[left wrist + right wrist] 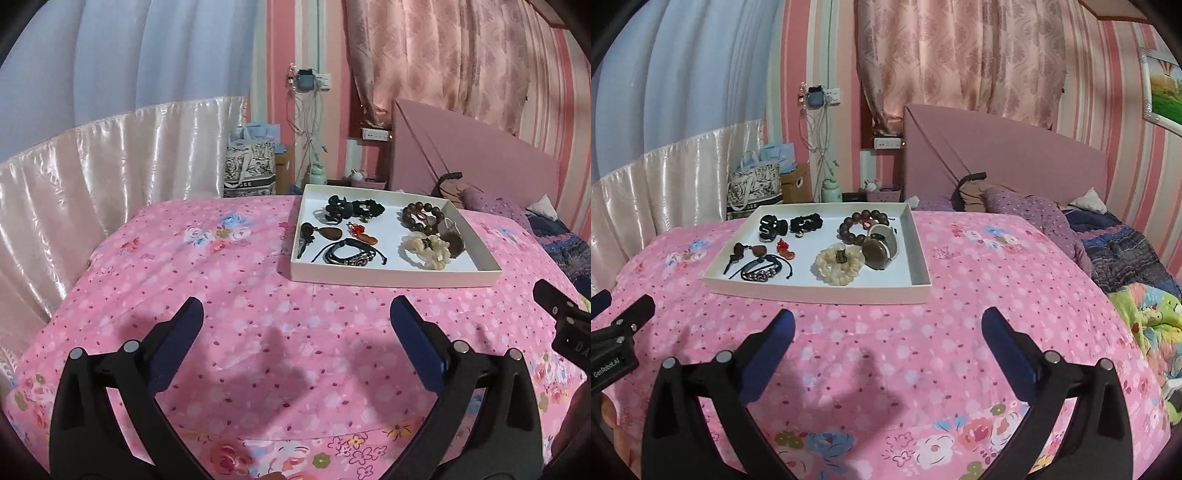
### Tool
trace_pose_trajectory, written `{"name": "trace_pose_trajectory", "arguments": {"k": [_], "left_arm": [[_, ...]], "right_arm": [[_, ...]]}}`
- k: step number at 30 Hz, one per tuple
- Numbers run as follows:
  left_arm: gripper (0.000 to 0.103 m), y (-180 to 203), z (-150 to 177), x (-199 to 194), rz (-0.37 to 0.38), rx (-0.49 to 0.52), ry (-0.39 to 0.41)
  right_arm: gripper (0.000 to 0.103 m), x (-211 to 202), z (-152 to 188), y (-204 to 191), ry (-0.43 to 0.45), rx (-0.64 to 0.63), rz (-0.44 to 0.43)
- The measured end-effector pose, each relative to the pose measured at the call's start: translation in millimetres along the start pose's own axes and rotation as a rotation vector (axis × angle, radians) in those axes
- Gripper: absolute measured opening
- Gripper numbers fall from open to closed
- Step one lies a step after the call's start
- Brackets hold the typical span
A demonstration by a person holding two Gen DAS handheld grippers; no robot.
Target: Organize jewelry
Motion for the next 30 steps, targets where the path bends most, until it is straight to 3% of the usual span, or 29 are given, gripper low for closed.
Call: {"name": "trace_pose_trajectory", "arguments": {"k": [6,14,30], "left_arm": [[0.1,2,5,-3,-0.037,0.018,0.03],[0.1,3,6,-12,-0.027,0.02,0.034],[0.1,5,8,-18,-0.045,0.034,0.037]], "right_arm": [[0.101,1,8,-7,-0.015,-0.002,-0.018],[0.101,2,16,-18,-0.051,-0.025,-0.036],[0.101,1,16,-18,-0.034,-0.035,0.003]]}}
Point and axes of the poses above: each gripper's, at about its wrist camera, not at the fingertips, and x roughly the way its jaws point, y to its right, z to its underside, the point moved 1 cm from there along x, roughly the way its jaws point, and after that the axes turned 2 degrees about -y, right-handed, at the moved point
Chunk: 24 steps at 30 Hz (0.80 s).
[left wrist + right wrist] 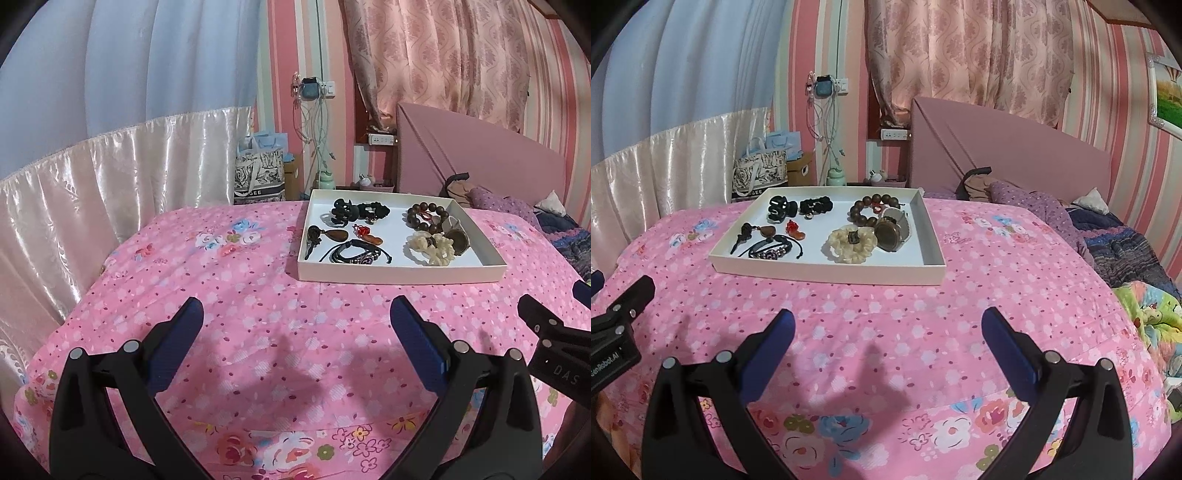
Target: Organize jewelry
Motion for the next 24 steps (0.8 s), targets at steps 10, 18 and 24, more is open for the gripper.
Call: {"name": "trace_pose_trajectory", "arguments": {"k": [10,18,24], "left_arm": [[0.1,3.4,2.2,3.5,-0.005,0.023,-0.016],[0.1,6.2,2.4,1.3,0.0,0.032,-0.005],[0.1,4.9,2.2,3.4,0.002,0.027,-0.013]], "right_arm": [[0.101,1.7,0.0,-0.1,-0.004,-0.001,0.005],[0.101,0.9,0.2,1.9,-0.001,0.002,0.007],[0.101,1.1,0.5,3.0,0.0,0.005,0.009]]}}
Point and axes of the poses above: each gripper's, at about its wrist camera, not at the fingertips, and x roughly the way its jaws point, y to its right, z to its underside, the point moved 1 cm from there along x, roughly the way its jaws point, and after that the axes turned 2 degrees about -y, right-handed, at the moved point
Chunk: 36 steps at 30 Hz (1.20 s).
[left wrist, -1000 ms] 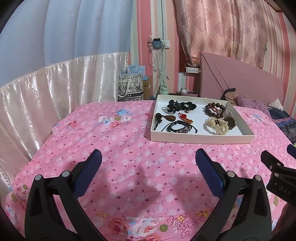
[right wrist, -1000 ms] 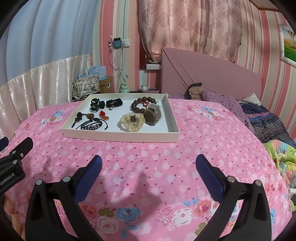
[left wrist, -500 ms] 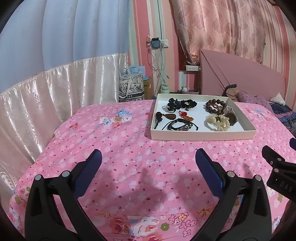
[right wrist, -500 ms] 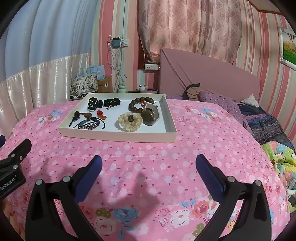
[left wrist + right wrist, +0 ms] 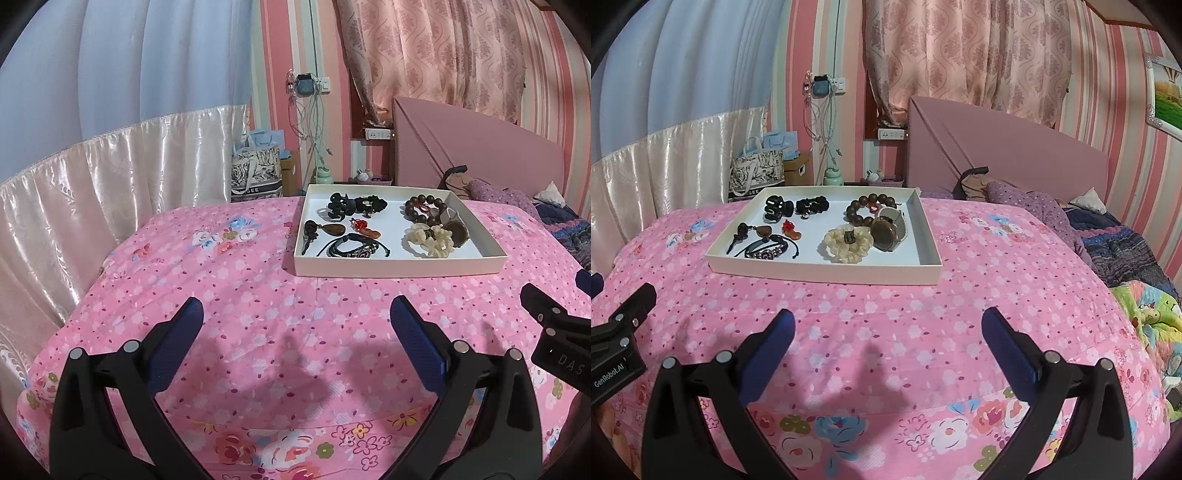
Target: Organize jewelry
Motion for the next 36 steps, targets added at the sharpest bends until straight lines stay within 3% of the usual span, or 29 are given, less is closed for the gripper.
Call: {"name": "trace_pose_trajectory", "arguments": {"k": [36], "left_arm": [[0.1,-0.4,1.1,1.4,-0.003,-0.004,-0.007]], "right_arm": [[0.101,1.4,-0.1,0.7,-0.006,0.001,0.004]]}}
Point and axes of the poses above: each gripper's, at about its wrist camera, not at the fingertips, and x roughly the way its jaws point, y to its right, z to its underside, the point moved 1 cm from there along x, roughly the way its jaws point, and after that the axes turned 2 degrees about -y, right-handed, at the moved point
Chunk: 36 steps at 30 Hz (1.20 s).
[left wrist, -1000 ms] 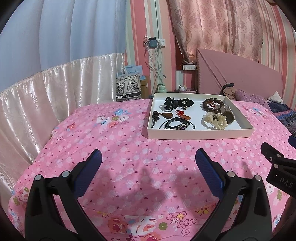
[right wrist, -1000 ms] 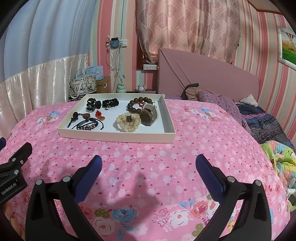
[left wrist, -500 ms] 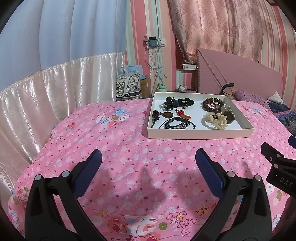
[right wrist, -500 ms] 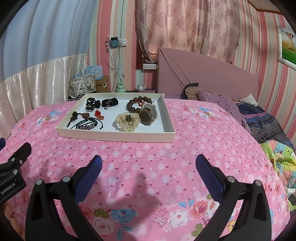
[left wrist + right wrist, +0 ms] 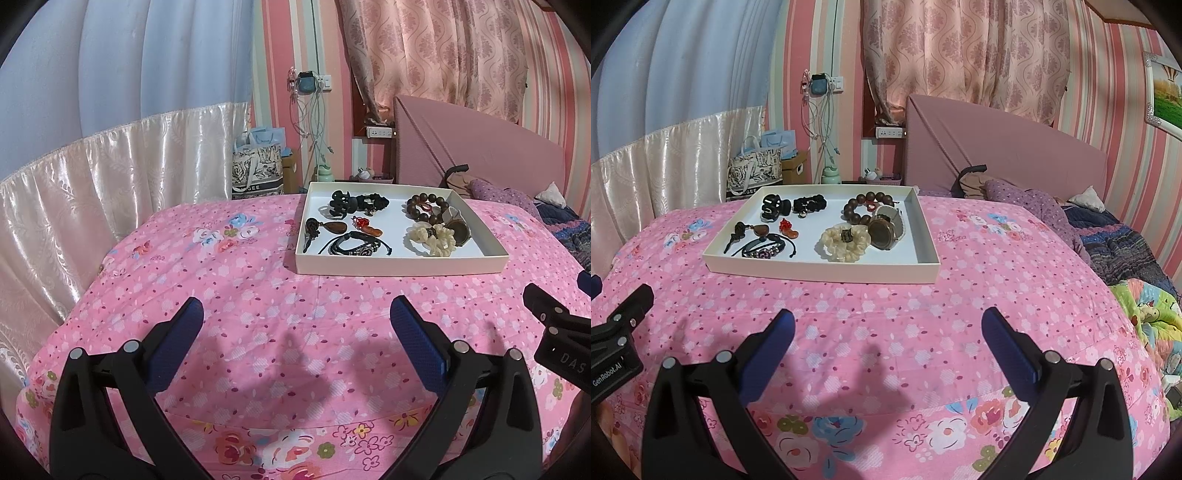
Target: Organize jewelry
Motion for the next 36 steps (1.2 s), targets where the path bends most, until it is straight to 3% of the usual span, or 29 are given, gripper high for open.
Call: {"name": "trace_pose_trajectory", "arguments": {"k": [36], "left_arm": [[0.1,-0.1,1.2,-0.8,-0.008,-0.004,-0.003]], "right_arm": [[0.101,0.9,0.6,0.2,-0.003,0.002,0.002]]}}
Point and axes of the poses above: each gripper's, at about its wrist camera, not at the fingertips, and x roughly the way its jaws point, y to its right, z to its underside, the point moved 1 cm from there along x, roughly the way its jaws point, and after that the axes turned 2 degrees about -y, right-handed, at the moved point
